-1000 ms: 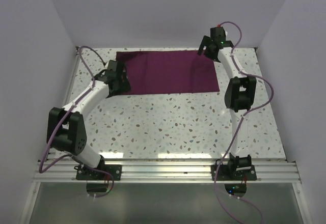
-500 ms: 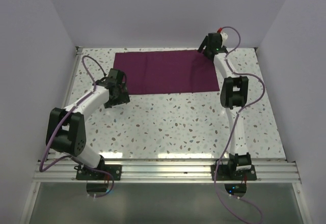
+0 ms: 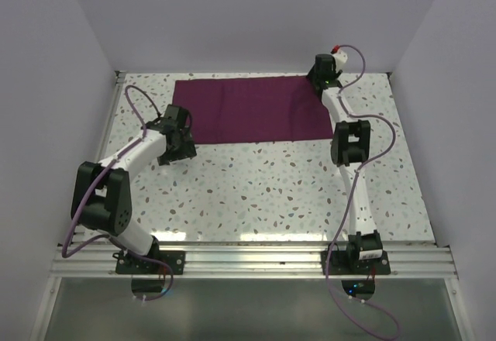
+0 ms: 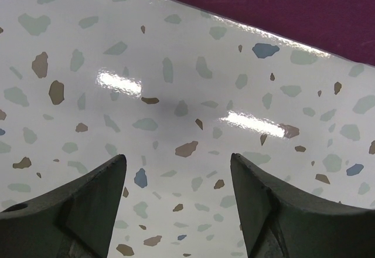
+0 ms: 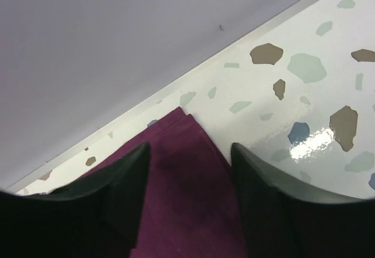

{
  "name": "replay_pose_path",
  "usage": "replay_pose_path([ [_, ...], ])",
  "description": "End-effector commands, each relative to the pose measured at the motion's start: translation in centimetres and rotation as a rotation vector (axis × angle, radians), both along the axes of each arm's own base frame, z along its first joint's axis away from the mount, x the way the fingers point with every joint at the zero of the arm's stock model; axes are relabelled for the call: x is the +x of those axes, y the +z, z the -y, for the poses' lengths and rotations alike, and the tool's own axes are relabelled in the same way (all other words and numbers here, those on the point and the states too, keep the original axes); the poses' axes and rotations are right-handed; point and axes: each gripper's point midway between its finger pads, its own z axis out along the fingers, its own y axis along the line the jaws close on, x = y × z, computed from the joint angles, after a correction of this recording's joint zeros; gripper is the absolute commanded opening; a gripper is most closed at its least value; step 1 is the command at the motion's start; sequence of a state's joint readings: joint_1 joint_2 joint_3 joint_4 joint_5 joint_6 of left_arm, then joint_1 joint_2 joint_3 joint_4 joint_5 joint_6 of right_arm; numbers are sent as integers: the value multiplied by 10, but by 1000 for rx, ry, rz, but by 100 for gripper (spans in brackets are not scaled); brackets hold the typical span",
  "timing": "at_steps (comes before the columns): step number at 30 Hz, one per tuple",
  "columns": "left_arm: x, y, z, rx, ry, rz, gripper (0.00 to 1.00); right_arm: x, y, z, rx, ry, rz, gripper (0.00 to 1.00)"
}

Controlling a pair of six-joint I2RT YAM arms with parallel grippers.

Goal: Open and lay out the surgical kit
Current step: Open the surgical kit at the center of the board.

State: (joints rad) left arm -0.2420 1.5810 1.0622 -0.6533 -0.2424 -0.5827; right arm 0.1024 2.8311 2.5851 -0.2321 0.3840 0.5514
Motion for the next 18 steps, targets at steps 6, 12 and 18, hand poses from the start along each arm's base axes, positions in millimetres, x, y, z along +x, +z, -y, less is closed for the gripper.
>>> replay_pose_path([
  [6, 13, 4, -4, 14, 5, 13, 75, 8, 18, 7, -21, -33, 64, 22],
  [12, 16, 1, -2, 4, 3, 8, 75, 5, 53, 20, -99, -58, 97, 0],
  [18, 19, 5, 1, -8, 3, 24, 74, 5, 114, 23, -136, -56, 192, 0],
])
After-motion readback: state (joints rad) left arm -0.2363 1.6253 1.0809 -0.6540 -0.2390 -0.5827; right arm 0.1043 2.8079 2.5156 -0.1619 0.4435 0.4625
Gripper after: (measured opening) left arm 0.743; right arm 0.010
